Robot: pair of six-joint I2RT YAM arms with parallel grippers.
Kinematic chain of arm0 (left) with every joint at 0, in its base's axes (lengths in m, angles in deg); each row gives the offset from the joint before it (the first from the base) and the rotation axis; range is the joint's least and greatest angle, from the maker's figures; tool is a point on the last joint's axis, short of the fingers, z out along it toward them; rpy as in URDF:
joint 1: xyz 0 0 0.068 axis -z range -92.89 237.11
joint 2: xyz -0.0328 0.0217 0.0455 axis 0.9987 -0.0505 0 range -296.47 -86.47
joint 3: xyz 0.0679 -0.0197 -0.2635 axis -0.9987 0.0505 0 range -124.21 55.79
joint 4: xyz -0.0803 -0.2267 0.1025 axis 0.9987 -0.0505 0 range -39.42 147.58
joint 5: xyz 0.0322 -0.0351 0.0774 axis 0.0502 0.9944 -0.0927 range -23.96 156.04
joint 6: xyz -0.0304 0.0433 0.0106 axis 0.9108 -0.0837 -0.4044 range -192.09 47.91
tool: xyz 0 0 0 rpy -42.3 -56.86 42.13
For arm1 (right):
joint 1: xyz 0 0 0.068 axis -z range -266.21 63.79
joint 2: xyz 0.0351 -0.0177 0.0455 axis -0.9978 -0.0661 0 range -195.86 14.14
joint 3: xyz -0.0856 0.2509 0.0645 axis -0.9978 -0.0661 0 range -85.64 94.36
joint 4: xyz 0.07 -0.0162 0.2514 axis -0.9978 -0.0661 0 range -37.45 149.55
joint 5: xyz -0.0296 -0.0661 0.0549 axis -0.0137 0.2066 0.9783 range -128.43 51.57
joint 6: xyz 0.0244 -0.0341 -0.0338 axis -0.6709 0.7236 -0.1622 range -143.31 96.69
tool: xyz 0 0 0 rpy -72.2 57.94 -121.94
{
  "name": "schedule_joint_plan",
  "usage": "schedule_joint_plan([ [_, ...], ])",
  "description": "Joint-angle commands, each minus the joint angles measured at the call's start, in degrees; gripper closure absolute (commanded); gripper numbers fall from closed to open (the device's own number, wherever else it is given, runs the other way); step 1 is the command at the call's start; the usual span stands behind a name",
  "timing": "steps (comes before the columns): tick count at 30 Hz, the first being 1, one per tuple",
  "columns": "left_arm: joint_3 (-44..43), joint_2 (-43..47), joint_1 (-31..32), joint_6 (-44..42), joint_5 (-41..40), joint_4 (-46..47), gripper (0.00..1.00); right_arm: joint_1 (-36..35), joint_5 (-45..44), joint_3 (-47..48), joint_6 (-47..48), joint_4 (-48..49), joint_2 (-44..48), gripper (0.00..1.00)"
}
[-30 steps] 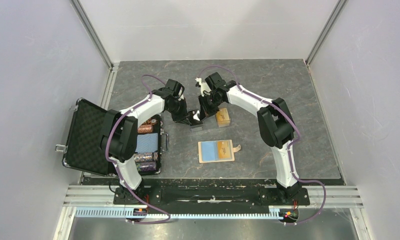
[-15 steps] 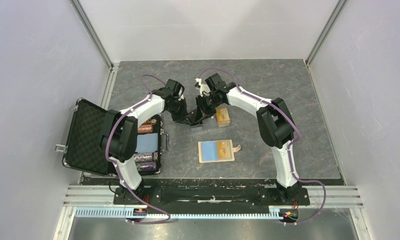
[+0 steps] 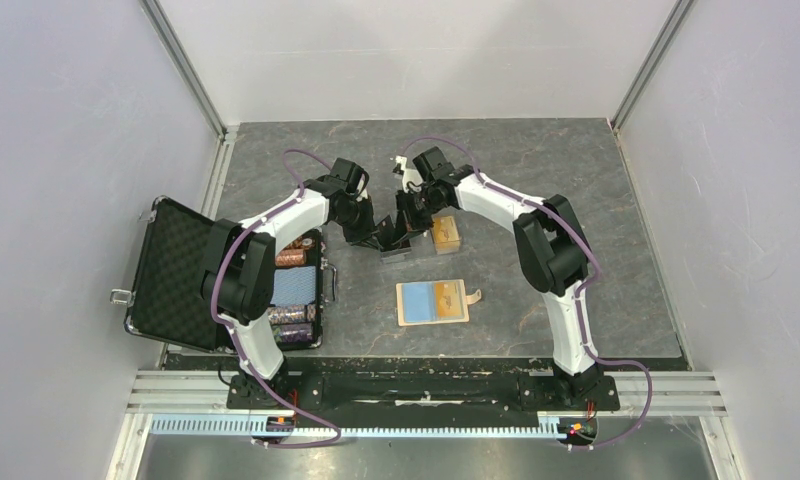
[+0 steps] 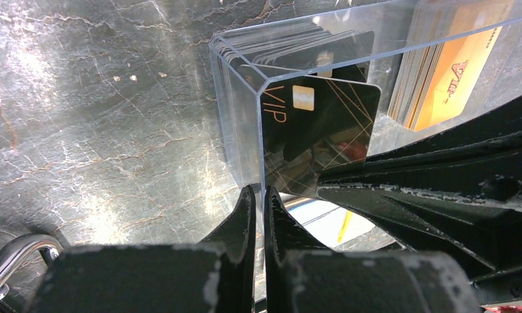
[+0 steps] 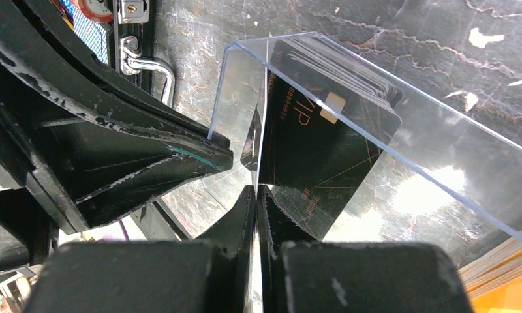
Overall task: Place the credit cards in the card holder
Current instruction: Pick up the credit card from the storage box, then insert the credit card into the card holder.
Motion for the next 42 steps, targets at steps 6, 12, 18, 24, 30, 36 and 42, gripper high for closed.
schedule_joint_plan([
  [6, 0.3, -0.4, 0.2, -1.6, -0.4, 0.2, 0.98, 0.7, 1.2, 1.5, 1.1, 1.9, 1.4, 0.81],
  [12, 1.0, -0.3, 0.2, -1.3, -1.0, 0.2, 0.98, 0.8, 2.5, 2.0, -0.3, 2.9, 1.7, 1.00],
  [18, 0.7, 0.2, -0.6, -0.7, -1.9, -0.2, 0.98, 1.4, 2.9, 2.2, -0.6, 2.9, 3.3, 1.00],
  [24, 0.6, 2.2, -2.1, -1.3, -4.1, -1.6, 0.98, 3.7, 3.4, 0.4, -1.0, 3.6, 6.7, 1.00],
  [30, -0.5, 6.8, -2.3, -2.4, -4.1, -1.1, 0.57, 7.0, 6.2, -3.4, -1.7, 6.1, 11.3, 1.00],
  [36, 1.3, 14.5, -2.8, 0.9, 4.0, 9.3, 0.27, 9.8, 11.2, -7.7, -3.1, 9.5, 16.6, 1.00],
  [42, 7.7, 17.7, -3.1, 10.3, 15.7, 28.8, 0.14, 12.1, 16.8, -15.4, -9.7, 19.1, 23.8, 1.00],
])
